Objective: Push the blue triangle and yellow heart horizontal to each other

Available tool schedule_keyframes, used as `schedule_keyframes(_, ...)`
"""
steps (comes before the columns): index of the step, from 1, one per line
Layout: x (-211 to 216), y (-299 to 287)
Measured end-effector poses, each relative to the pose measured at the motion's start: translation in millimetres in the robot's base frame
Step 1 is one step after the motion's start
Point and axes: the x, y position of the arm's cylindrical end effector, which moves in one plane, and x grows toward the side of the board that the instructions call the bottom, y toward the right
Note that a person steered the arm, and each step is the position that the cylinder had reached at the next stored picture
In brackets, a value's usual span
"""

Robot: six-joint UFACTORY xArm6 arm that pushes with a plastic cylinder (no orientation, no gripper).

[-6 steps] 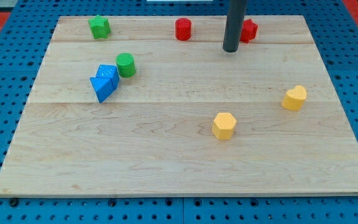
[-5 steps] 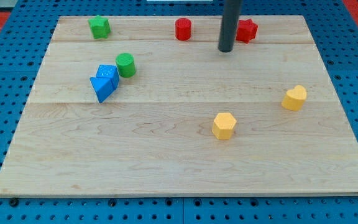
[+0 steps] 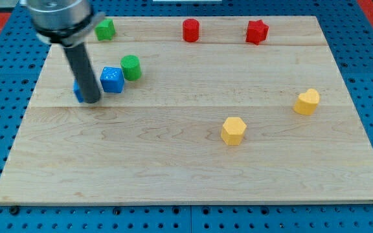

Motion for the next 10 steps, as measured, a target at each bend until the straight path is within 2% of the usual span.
schedule_keyframes(1,-13.4,-22.3)
schedule_keyframes(5,-20.8,3.9)
schedule_keyframes(6,24.3,34.4)
schedule_keyframes(7,46.1,99.6)
schedule_keyframes(9,32.2,253.7)
schedule_keyframes(10,42.3,344.1)
